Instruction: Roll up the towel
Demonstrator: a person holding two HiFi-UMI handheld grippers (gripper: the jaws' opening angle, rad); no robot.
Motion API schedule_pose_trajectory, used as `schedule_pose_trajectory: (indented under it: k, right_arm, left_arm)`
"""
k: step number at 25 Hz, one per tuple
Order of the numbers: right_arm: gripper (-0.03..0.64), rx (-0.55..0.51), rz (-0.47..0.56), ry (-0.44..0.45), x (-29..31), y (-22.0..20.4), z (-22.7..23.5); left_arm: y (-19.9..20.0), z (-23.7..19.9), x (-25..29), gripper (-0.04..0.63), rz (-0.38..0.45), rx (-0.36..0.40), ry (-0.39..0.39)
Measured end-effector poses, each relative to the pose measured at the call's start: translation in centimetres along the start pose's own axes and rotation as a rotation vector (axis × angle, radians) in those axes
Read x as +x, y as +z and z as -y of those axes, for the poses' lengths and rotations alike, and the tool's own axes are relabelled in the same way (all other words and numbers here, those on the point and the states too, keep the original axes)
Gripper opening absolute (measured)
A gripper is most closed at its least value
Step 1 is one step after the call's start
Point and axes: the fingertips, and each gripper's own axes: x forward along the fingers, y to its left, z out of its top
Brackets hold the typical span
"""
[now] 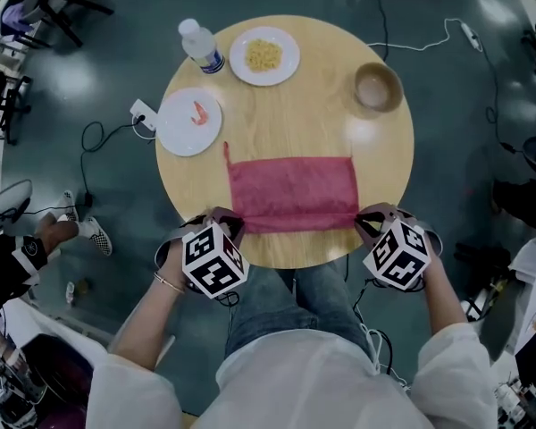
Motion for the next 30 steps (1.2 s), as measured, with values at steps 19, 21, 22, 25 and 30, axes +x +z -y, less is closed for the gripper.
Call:
schedule_pose_trajectory:
  k: [19, 21, 22, 25, 30]
  right_arm:
    - [0.033, 0.052, 0.043, -0.088, 1.9, 0.5, 2.5]
    - [0.042, 0.062, 0.059, -0.118, 1.2, 0.4, 2.8]
    - [0.044, 0.067, 0.066, -0.130, 0.8, 0.4, 2.9]
    - [0.051, 0.073, 0.084, -0.159, -0.7, 0.3, 2.7]
    - [0.064, 0.060, 0.107, -0.158, -1.9, 0.2, 0.4]
  left_arm:
    - [0.1, -2.2, 1.5, 0.038, 0.013, -0.048, 0.123]
    - [-0.2, -2.7, 0.7, 0.040, 0.030, -0.079, 0.144]
    - [-0.4, -2.9, 0.3, 0.047, 0.036, -0.097, 0.151]
    - [-1.3, -3.0, -1.4, 0.059, 0.050, -0.138, 0.165]
    - [-1.6, 0.0, -3.0, 0.069, 0.076, -0.083, 0.156]
